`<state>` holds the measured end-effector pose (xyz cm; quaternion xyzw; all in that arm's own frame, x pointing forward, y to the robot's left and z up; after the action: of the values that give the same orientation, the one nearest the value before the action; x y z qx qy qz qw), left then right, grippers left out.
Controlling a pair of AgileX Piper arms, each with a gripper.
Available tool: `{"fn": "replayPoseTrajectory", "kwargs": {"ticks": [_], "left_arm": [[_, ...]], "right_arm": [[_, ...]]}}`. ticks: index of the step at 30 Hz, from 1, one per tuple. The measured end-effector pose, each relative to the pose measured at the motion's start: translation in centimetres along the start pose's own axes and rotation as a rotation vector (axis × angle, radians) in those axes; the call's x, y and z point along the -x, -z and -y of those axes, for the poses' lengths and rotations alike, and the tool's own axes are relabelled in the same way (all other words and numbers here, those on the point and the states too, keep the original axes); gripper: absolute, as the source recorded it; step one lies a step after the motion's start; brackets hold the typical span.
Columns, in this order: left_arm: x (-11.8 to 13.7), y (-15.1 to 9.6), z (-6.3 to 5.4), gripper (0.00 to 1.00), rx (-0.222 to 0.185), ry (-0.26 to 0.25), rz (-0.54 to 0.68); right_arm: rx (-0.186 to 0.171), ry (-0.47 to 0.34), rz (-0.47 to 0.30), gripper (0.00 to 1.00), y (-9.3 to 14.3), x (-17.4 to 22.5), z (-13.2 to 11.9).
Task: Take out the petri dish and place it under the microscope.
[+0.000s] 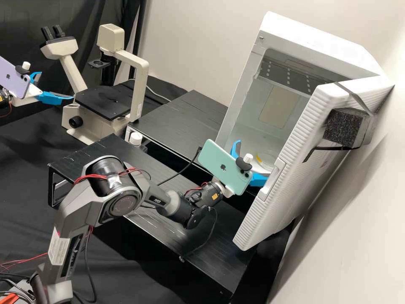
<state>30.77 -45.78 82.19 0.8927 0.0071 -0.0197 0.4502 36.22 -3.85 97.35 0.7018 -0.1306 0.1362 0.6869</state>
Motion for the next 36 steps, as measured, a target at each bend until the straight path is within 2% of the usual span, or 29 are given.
{"fn": "replayPoseTrajectory", "kwargs": {"ticks": [9, 14, 23, 31, 36], "left_arm": [[0.0, 0.0, 0.0, 1.00, 0.000, 0.000, 0.000], [0.0, 0.0, 0.0, 1.00, 0.000, 0.000, 0.000], [0.0, 0.0, 0.0, 1.00, 0.000, 0.000, 0.000], [0.0, 0.0, 0.0, 1.00, 0.000, 0.000, 0.000], [0.0, 0.0, 0.0, 1.00, 0.000, 0.000, 0.000]], "right_arm": [[0.010, 0.006, 0.015, 1.00, 0.0, -2.3, -0.5], [-0.046, 0.058, -0.001, 1.00, 0.3, -2.9, -0.2], [-0.120, 0.137, 0.001, 1.00, -0.3, -3.3, 0.8], [-0.123, 0.194, 0.062, 1.00, -1.3, -3.7, 2.4], [-0.114, 0.202, 0.074, 1.00, -1.4, -4.0, 2.6]]}}
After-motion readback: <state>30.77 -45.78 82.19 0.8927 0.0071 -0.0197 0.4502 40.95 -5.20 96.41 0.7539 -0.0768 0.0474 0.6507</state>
